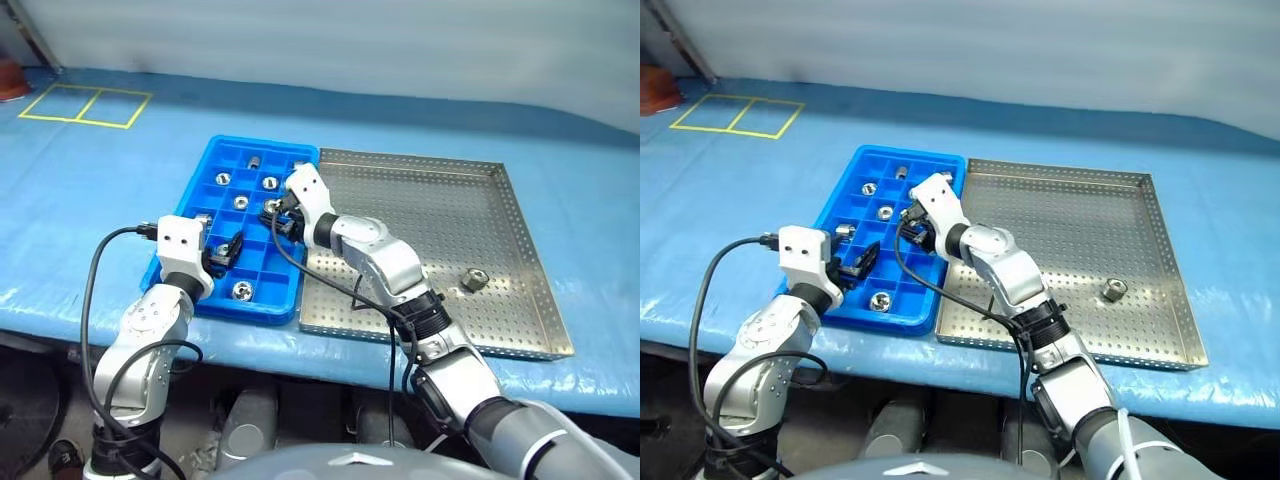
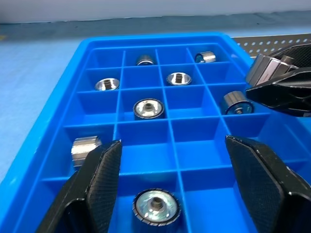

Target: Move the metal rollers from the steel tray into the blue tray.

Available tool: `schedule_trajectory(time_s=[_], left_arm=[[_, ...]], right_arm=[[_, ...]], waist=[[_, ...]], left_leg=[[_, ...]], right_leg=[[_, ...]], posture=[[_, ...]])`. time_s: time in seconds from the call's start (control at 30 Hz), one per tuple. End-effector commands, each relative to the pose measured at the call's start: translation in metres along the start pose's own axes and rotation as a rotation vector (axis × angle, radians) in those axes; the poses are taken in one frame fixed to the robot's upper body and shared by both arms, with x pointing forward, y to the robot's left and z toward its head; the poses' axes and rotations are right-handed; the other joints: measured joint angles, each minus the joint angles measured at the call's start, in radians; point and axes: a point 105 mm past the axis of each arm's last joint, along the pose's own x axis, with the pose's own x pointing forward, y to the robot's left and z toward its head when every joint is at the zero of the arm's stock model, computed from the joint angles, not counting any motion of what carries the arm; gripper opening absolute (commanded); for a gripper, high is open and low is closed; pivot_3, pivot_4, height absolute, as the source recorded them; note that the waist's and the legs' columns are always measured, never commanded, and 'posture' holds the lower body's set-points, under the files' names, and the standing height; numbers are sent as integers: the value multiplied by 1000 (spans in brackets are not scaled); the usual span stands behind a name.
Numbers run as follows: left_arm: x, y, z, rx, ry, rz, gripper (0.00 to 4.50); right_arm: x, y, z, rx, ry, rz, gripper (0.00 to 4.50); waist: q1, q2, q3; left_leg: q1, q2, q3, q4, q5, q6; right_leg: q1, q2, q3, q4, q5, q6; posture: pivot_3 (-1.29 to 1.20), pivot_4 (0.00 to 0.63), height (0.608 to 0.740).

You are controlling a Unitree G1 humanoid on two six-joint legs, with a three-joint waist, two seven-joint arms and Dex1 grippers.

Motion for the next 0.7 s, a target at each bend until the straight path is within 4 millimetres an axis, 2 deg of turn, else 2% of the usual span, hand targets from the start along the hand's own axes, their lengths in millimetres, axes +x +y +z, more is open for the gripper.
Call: schedule_trajectory(time_s=[0.03, 0.27, 0.3, 0.4, 0.57, 0.7], left_arm=[[-8, -11, 2, 10, -11, -22, 3700], [-8, -16, 0, 16, 0, -42, 3700], [-8, -16, -1, 17, 3, -46, 3700], [-6, -20, -2, 20, 10, -67, 3700], [-1, -31, -1, 18, 5, -116, 3700], [6, -49, 6, 6, -24, -196, 3700]], right_arm=[[18, 5, 12, 7, -20, 45, 1825], [26, -5, 6, 33, -6, 31, 1825], [26, -6, 7, 31, -12, 27, 2549], [22, -12, 13, 10, -42, -21, 3484], [4, -22, 21, -21, -94, -87, 3484], [-31, -41, 25, -91, -126, -215, 3484]], waist=[[-2, 0, 0], [17, 0, 0], [19, 0, 0], [24, 0, 0], [26, 0, 0], [32, 0, 0]], left_leg=[[1, 0, 1, 0, 0, 0], [1, 1, -1, -2, 0, 0], [1, 1, -1, -2, 0, 0], [1, 1, 0, -2, 0, 0], [1, 1, 0, -4, 0, 0], [0, 1, 0, -4, 0, 0]], right_leg=[[0, 0, 0, 0, 0, 0], [-1, 2, -1, 2, -1, -2], [-1, 2, -1, 2, -1, -2], [-1, 2, -1, 0, -1, -2], [-2, 2, -1, 1, -1, -2], [-2, 1, -1, -1, -1, -2]], posture=[[407, 150, 740], [405, 150, 740], [394, 150, 740], [393, 150, 740], [363, 150, 740], [344, 150, 740]])
